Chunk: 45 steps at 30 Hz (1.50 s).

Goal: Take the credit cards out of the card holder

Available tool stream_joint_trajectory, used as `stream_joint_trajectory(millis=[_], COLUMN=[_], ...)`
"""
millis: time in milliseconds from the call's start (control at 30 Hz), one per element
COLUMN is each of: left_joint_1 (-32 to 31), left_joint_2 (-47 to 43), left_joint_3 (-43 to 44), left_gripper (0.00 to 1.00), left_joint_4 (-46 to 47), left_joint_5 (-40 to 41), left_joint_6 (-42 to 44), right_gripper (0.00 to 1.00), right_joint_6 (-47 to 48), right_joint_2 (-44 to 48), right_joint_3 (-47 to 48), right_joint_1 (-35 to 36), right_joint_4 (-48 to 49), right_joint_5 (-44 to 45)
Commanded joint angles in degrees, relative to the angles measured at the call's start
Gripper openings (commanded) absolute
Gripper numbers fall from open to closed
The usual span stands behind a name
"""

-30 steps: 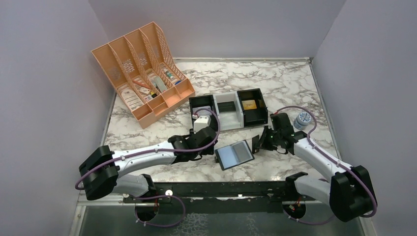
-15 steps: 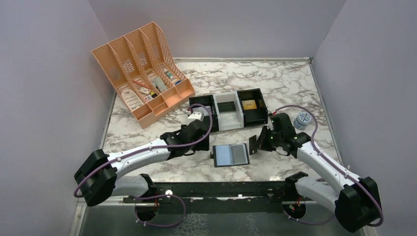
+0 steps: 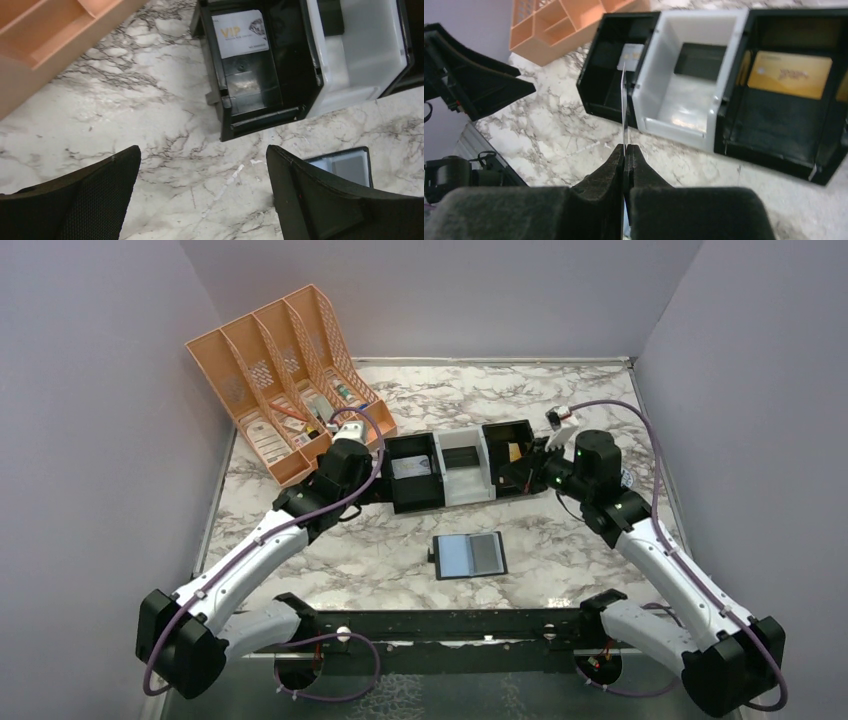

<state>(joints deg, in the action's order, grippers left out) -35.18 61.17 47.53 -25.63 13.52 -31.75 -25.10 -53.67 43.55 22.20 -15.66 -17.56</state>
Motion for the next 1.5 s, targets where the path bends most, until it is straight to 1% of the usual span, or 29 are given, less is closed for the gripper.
stream_joint_trajectory(millis=[0,67,100,200,233,300,367,400,500,533,567,600,633,700,767,933,1000,1100,1200,1333,1467], left_joint_1=[4.16,4.83,5.12,6.14,6.17,6.23,6.26,6.26,6.26,6.26,6.26,6.26,6.26,6.26,6.26,6.26,6.25,6.26,6.22,6.27,6.35], left_joint_2=[-0.75,-2.64,-3.52,-4.61,-4.57,-4.93,-5.56,-6.19,-8.55,-9.22,-9.77,-10.21,-10.48,-10.33,-10.03,-9.99,-9.93,-10.0,-9.97,-9.63,-9.1], left_joint_3=[2.68,2.02,1.13,0.48,0.34,-0.1,-0.35,-0.41,-1.04,-1.3,-1.56,-1.82,-1.91,-1.82,-1.82,-1.86,-1.91,-2.0,-2.0,-2.0,-1.91], left_gripper=[0.99,0.99,0.99,0.99,0.99,0.99,0.99,0.99,0.99,0.99,0.99,0.99,0.99,0.99,0.99,0.99,0.99,0.99,0.99,0.99,0.99], left_joint_4=[-5.19,-5.5,-4.8,-4.61,-4.74,-5.01,-5.8,-6.11,-6.34,-6.3,-6.25,-6.23,-6.27,-6.33,-6.49,-6.6,-6.71,-6.88,-6.96,-6.96,-6.96], left_joint_5=[1.65,5.62,7.51,9.31,9.45,9.96,12.0,13.28,14.7,14.7,14.74,14.95,15.17,15.45,15.51,15.39,15.49,15.93,16.26,16.19,15.93], left_joint_6=[5.99,7.43,8.57,11.12,11.22,11.01,10.81,10.64,9.88,9.67,9.59,9.6,9.74,10.01,10.12,10.1,10.29,10.3,10.3,10.3,10.47], right_gripper=[0.01,0.01,0.01,0.01,0.01,0.01,0.01,0.01,0.01,0.01,0.01,0.01,0.01,0.01,0.01,0.01,0.01,0.01,0.01,0.01,0.01], right_joint_6=[8.03,10.99,13.74,25.02,27.89,31.27,37.72,40.81,51.89,57.81,63.09,66.1,66.04,62.46,62.96,70.86,72.07,77.01,79.25,80.33,78.0], right_joint_2=[-2.88,-4.44,-5.22,-9.12,-10.68,-13.44,-14.82,-15.1,-15.72,-16.32,-17.21,-18.43,-19.47,-20.68,-20.8,-25.13,-27.13,-30.08,-33.45,-37.1,-39.14], right_joint_3=[1.92,2.11,2.31,3.22,3.8,5.01,5.21,4.66,1.35,-0.41,-1.73,-1.77,-0.5,2.71,3.69,8.43,10.17,12.26,14.7,17.52,19.13], right_joint_1=[0.74,4.33,8.19,21.77,24.43,25.68,25.7,25.7,25.66,25.42,24.88,23.42,21.23,15.02,10.69,9.26,9.26,9.27,9.23,9.27,9.22], right_joint_4=[10.36,12.34,12.82,13.63,13.64,13.79,15.26,16.8,24.63,28.39,31.63,32.54,30.01,24.59,22.22,11.89,10.59,6.97,4.46,2.42,4.9], right_joint_5=[-9.93,-8.59,-5.81,7.48,11.65,15.79,17.93,20.51,31.8,35.13,36.65,36.4,34.24,26.43,18.87,2.65,0.99,-1.49,1.82,4.83,2.89])
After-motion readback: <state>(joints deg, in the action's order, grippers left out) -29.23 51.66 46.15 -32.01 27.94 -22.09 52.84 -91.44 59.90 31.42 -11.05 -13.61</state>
